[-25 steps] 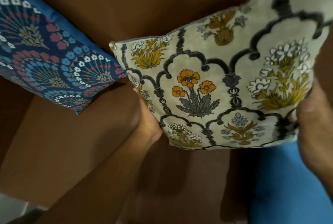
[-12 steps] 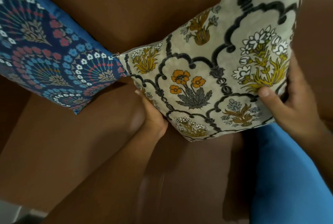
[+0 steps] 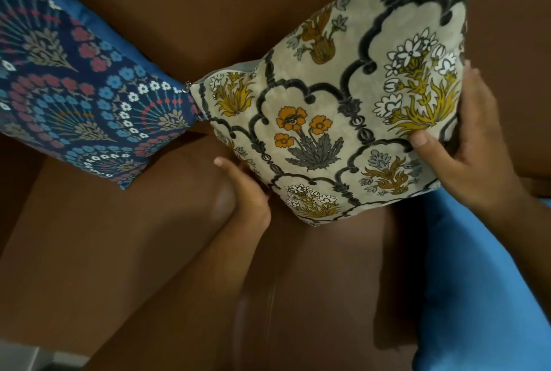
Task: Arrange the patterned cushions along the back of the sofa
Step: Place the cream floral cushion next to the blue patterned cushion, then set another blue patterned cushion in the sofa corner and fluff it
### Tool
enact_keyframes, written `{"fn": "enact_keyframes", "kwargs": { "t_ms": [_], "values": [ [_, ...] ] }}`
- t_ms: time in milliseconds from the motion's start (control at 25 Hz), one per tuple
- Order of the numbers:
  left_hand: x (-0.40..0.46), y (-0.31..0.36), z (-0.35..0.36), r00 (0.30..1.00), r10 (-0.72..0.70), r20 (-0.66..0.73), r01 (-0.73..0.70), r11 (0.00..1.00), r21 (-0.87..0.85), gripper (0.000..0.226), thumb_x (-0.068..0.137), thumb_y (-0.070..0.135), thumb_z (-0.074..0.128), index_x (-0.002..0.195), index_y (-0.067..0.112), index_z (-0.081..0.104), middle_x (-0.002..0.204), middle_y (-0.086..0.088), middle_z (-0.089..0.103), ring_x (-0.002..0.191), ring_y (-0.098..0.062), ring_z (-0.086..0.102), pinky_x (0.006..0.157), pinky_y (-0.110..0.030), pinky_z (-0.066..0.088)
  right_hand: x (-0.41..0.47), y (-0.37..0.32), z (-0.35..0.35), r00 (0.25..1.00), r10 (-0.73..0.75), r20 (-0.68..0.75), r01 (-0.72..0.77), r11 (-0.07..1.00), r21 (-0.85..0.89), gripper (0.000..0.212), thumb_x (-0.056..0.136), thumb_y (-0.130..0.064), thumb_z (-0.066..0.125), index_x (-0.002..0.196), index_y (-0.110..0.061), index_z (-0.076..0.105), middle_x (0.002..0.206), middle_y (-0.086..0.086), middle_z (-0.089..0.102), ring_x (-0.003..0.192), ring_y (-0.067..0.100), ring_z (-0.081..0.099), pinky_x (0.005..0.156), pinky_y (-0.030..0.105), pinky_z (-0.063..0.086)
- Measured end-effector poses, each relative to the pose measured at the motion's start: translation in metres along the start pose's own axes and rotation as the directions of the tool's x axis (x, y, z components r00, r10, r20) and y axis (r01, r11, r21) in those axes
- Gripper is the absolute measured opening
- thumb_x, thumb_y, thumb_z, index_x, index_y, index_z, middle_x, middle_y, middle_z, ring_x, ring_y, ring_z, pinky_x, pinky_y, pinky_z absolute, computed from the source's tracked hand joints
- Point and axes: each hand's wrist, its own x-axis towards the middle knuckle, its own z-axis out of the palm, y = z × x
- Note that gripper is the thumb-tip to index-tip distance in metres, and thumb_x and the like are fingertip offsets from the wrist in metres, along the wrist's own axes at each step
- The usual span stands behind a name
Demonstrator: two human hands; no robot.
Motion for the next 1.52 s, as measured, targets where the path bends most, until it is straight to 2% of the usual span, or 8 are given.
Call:
{"fn": "enact_keyframes", "kwargs": {
  "t_ms": [120,280,400,520,600,800,1360,1520],
  "values": [
    [-0.019,-0.029,-0.033,0.988,-0.125,-0.093,0.138,0.978,0.156,0.078,0.098,0.072,0.014,0.149,0.020,0.045,0.153,-0.011,0.049,0.133,-0.029,0.052,0.102,-0.041,0.041,-0.071,0.003,-0.003,0.993,0.108,-0.042,-0.110,0.993,-0.049,0.090,0.090,-0.084,0.038,0.161,-0.052,-0.008,0.178,-0.005,0.001,0.166,0.021,0.001,0.131,0.046,0.007],
    [-0.095,-0.101,-0.029,0.945,-0.313,-0.099,0.301,0.708,0.639,0.029,0.106,0.032,0.047,0.119,0.012,0.062,0.132,-0.021,0.064,0.105,-0.030,0.063,0.093,-0.042,0.050,-0.186,0.037,-0.014,0.922,0.353,0.157,-0.303,0.914,-0.272,0.098,0.083,-0.094,0.015,0.161,-0.034,0.007,0.173,-0.001,0.009,0.162,0.038,0.014,0.126,0.067,0.017],
    [-0.152,-0.157,0.031,0.906,-0.228,0.356,-0.194,0.524,0.829,0.035,0.101,0.035,0.055,0.128,0.013,0.060,0.132,-0.016,0.065,0.123,-0.034,0.060,0.103,-0.045,0.049,-0.234,0.087,-0.045,0.843,0.490,0.221,-0.328,0.795,-0.510,0.111,0.084,-0.091,0.007,0.162,-0.015,0.029,0.171,0.020,0.028,0.156,0.051,0.026,0.120,0.070,0.024],
    [-0.192,-0.195,0.105,0.579,0.039,0.814,-0.815,0.036,0.578,0.063,0.093,0.050,0.047,0.146,0.016,0.050,0.153,-0.015,0.048,0.143,-0.036,0.041,0.115,-0.049,0.035,-0.248,0.149,-0.085,0.828,0.532,0.178,-0.384,0.769,-0.512,0.099,0.087,-0.078,0.030,0.164,-0.015,0.027,0.172,0.023,0.023,0.159,0.050,0.020,0.124,0.067,0.019],
    [-0.205,-0.215,0.142,0.453,0.023,0.891,-0.873,-0.192,0.448,0.071,0.092,0.055,0.043,0.153,0.019,0.041,0.162,-0.017,0.034,0.151,-0.042,0.028,0.118,-0.059,0.026,-0.251,0.192,-0.106,0.844,0.518,0.139,-0.407,0.788,-0.462,0.092,0.093,-0.071,0.042,0.166,-0.019,0.020,0.175,0.021,0.015,0.161,0.047,0.013,0.125,0.064,0.015],
    [-0.226,-0.256,0.166,0.540,-0.057,0.840,-0.779,-0.413,0.473,0.078,0.091,0.069,0.036,0.158,0.029,0.029,0.170,-0.009,0.016,0.156,-0.035,0.013,0.122,-0.064,0.008,-0.269,0.264,-0.136,0.786,0.586,0.197,-0.571,0.810,-0.133,0.103,0.081,-0.081,0.034,0.166,-0.035,-0.002,0.178,0.010,-0.003,0.164,0.036,0.000,0.129,0.049,0.008],
    [-0.216,-0.267,0.142,0.891,0.086,0.446,-0.454,0.113,0.884,0.098,0.068,0.088,0.055,0.149,0.066,0.004,0.170,-0.003,-0.012,0.156,-0.039,0.002,0.120,-0.054,0.021,-0.268,0.282,-0.136,0.680,0.659,0.321,-0.733,0.620,0.280,0.114,0.072,-0.074,0.065,0.165,-0.048,0.005,0.158,-0.015,0.042,0.146,0.019,0.047,0.110,0.031,0.037],
    [-0.222,-0.256,0.137,0.940,-0.020,0.341,-0.320,0.292,0.901,0.107,0.064,0.085,0.064,0.150,0.065,0.002,0.162,-0.001,0.023,0.146,-0.026,0.039,0.111,-0.034,0.038,-0.268,0.275,-0.142,0.683,0.655,0.324,-0.730,0.631,0.262,0.113,0.072,-0.071,0.067,0.165,-0.048,0.006,0.162,-0.005,0.045,0.143,0.021,0.049,0.116,0.039,0.041]
  ]
}}
